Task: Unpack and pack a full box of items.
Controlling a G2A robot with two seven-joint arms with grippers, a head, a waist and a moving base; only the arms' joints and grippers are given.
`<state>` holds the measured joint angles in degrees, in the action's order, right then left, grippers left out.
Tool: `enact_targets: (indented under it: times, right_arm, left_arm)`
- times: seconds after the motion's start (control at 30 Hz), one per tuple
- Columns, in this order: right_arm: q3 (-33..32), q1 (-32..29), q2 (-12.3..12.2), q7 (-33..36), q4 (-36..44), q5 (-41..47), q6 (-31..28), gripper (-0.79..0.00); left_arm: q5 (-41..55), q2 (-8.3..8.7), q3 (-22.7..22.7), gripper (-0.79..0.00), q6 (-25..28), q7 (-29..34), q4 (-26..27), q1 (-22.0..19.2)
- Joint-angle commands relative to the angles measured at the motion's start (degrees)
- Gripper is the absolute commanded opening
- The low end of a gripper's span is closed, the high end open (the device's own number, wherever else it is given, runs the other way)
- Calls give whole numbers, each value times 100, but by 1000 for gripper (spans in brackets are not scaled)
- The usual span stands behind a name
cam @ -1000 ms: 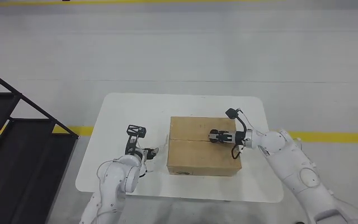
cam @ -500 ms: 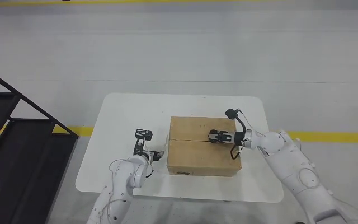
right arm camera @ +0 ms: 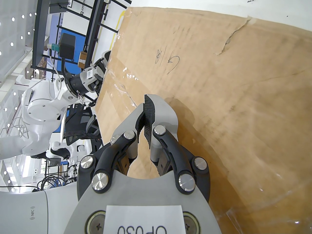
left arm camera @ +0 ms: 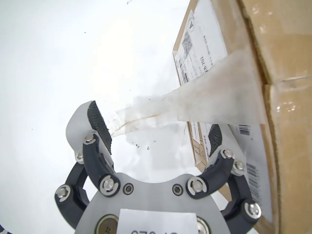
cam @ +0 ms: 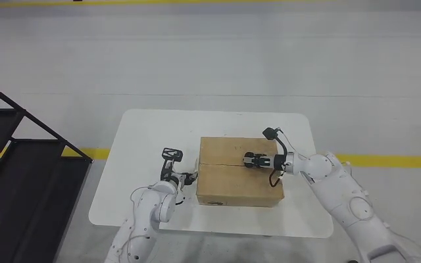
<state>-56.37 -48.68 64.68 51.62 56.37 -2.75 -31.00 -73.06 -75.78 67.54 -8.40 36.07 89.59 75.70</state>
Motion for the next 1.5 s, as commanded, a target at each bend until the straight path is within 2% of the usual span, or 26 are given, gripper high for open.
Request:
enact_targets:
  times: [0.0, 0.4, 0.63, 0.8, 1.1, 1.47]
  right_arm:
    - [6, 7, 3, 0, -12, 2, -4, -785]
    - [21, 27, 13, -18, -44, -19, -18, -785]
    - [13, 21, 13, -13, -45, 5, -15, -785]
    - [12, 16, 15, -1, -26, 25, -31, -785]
    - [-171, -26, -30, 42, 73, 285, -81, -785]
    - [-892, -191, -249, -112, 206, 430, -55, -785]
  left_arm:
    - [28, -2, 30, 0, -34, -109, 32, 35]
    - [98, -43, 62, 0, -264, -447, -37, 18]
    - [284, -55, 165, 0, -302, -786, 224, 133]
    - [317, -62, 156, 0, -222, -808, 362, 143]
    - [159, -107, -110, 0, -137, -654, 460, -46]
    - [-393, -207, -659, 0, -133, -666, 223, -389]
